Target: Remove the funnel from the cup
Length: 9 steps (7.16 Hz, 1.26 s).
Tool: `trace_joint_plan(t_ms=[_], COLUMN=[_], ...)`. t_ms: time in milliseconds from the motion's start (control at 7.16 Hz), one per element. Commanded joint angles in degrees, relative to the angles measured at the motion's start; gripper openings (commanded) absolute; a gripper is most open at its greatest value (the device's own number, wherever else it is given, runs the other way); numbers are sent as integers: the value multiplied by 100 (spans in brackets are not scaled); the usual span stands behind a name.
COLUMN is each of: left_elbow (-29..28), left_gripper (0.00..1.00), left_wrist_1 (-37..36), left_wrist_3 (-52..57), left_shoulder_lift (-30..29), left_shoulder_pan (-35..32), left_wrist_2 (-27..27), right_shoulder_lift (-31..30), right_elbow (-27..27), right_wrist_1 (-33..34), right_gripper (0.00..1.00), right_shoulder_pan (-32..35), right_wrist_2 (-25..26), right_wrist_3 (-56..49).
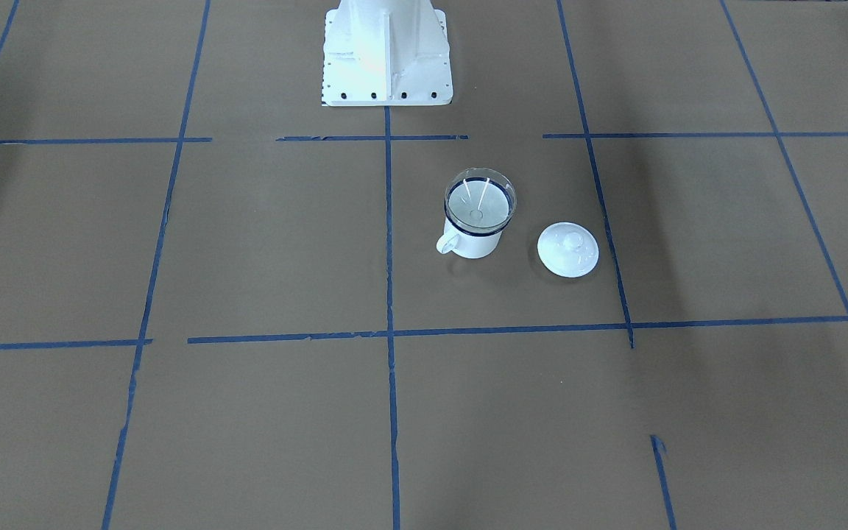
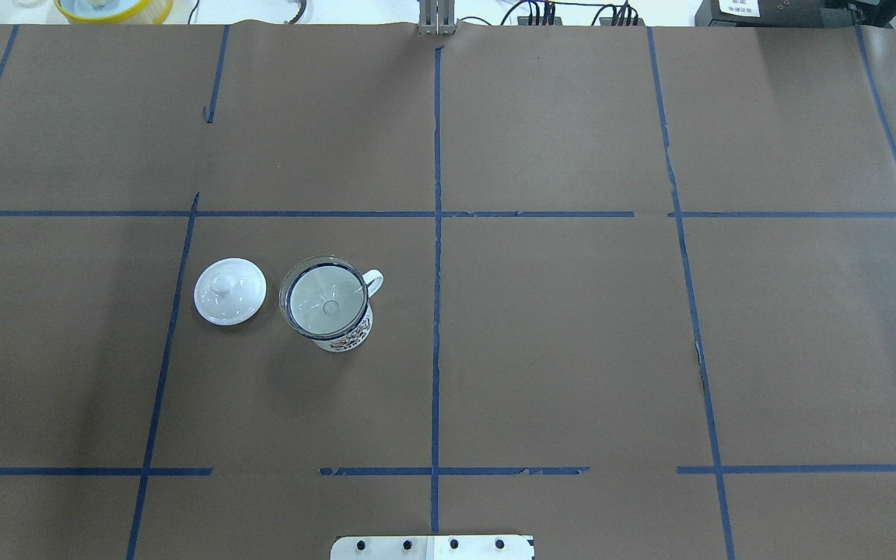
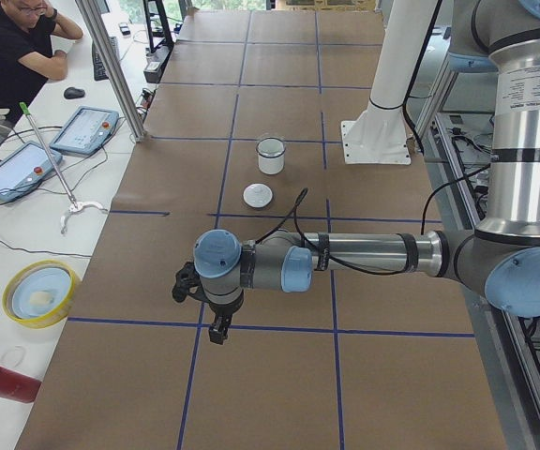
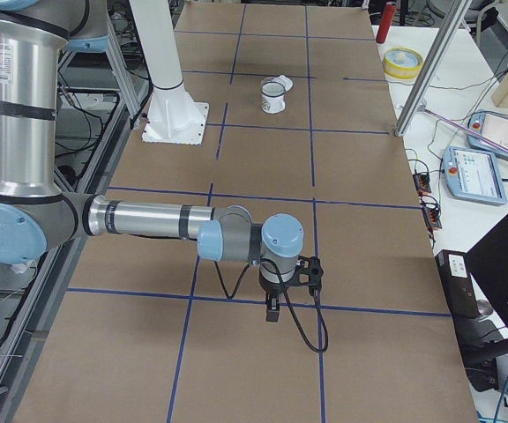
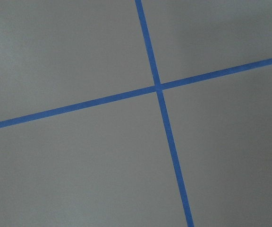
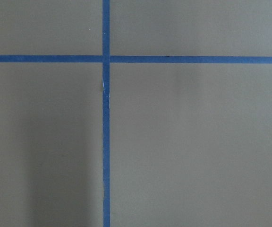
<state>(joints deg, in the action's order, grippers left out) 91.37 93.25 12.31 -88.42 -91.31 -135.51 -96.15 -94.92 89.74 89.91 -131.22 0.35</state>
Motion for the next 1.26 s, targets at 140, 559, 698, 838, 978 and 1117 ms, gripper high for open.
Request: trace_joint_plan(t_ms=[140,559,698,838,978,1117], left_elbow=[30,668,1194,1564,1907,2163], left_gripper=[100,100,100,100,100,100], left_wrist_1=[18,-104,-358,-752,-930,-923], left_wrist_3=[-9,-680,-1260,-1770,-2245,-2807], left_shoulder_lift=[-44,-439,-570,-824,-1027,-1176], left_shoulder_pan=[-1,52,287,707,894,1314], left_wrist_2=[7,60,60,60,51,60], right_shoulder_lift=[8,-1,-1,8,8,-1], right_elbow=[0,0,0,0,0,0], right_wrist_1=[0,0,0,0,0,0], right_gripper=[100,100,100,100,100,100], right_shoulder_pan=[0,0,0,0,0,0], right_wrist_2=[0,0,0,0,0,0], right_wrist_3=[0,0,0,0,0,0])
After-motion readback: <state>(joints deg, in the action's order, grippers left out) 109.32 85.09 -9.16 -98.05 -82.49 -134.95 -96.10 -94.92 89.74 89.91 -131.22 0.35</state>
